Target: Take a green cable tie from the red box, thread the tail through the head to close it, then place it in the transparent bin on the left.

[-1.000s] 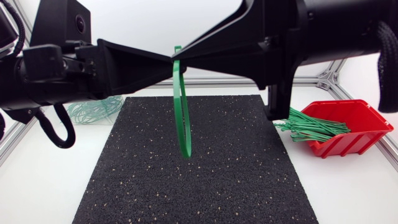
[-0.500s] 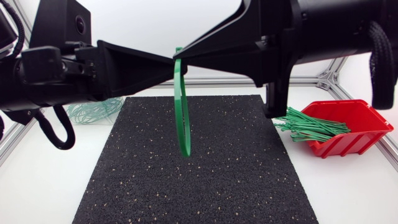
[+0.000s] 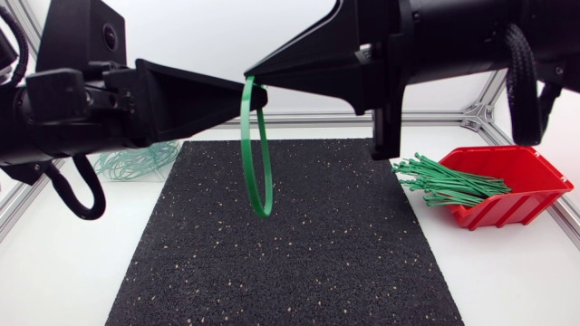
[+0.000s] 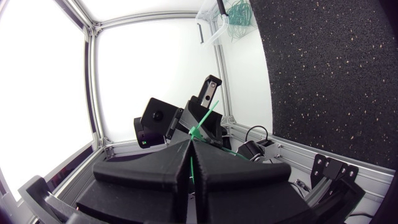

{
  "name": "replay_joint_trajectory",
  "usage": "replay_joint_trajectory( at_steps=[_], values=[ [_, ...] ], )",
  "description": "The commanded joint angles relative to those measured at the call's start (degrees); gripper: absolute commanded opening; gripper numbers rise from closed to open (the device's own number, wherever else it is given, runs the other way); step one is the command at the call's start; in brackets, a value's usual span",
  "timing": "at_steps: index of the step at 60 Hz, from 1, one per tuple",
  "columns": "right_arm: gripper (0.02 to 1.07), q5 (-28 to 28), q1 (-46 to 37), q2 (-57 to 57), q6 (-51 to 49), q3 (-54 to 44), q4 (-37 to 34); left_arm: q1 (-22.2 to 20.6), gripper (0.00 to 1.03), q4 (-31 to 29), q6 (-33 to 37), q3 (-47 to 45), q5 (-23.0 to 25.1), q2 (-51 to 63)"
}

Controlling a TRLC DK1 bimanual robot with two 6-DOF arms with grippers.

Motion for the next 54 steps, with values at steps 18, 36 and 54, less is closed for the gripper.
replay_joint_trajectory(
  at_steps=[18,36,54],
  values=[
    [0.23,1.1,0.1,-3.4,0.2,-0.1,-1.0,0.6,0.04,0.8,0.6,-1.3,1.8,-2.2],
    [0.23,1.1,-2.7,-2.5,-1.4,-1.4,-0.6,0.9,0.04,0.9,1.7,-1.9,2.0,-2.4],
    [0.22,1.1,-1.4,0.9,-2.7,0.0,0.1,0.2,0.04,0.9,4.9,-2.7,2.8,-2.8]
  ],
)
